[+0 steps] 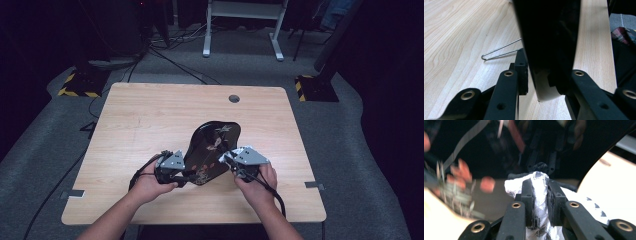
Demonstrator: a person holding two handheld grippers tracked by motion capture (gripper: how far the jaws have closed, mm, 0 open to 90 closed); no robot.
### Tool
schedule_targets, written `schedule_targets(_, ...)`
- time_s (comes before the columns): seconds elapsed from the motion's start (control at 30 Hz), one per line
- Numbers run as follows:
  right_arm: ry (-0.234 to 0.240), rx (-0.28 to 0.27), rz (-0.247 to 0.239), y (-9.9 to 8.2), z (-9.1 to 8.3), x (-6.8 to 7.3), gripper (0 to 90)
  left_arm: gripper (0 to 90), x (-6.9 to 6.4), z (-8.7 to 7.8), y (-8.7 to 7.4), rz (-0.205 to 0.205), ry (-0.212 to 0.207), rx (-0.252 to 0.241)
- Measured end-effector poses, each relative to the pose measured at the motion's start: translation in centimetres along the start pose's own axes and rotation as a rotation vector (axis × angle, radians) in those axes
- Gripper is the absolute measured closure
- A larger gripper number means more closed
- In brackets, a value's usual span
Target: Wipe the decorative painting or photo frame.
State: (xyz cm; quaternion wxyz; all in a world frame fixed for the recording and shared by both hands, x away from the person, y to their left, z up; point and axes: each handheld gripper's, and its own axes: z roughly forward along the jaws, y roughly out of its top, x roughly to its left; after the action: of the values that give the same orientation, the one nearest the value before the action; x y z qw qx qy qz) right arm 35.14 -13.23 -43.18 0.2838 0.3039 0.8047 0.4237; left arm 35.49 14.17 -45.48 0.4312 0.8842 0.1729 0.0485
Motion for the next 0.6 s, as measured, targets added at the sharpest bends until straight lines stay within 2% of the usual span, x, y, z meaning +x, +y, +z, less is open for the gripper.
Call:
schedule_targets(0.13,-0.018,-0.042,0.007,1.3,-0.7,-0.7,78.8,72.0,0.0,0.0,0.0,0.001,0.000,0.000)
schedule_targets(0.2,-0.014,-0.050,0.018,1.2,-0.6,-0.7,78.8,71.9,0.0,0.0,0.0,0.001,0.001,0.001)
schedule_targets(0.43,0.006,0.036,0.033,-2.0,0.8,0.1,78.8,71.9,-0.1,0.0,0.0,0.004,0.001,0.003)
schedule_targets(0.5,0.004,0.040,0.031,-1.8,0.7,0.1,78.8,71.9,-0.1,0.0,0.0,0.003,0.002,0.003)
schedule_targets(0.6,-0.010,0.005,0.025,-0.3,0.1,-0.5,78.8,71.9,0.0,0.0,0.0,0.001,0.001,0.004)
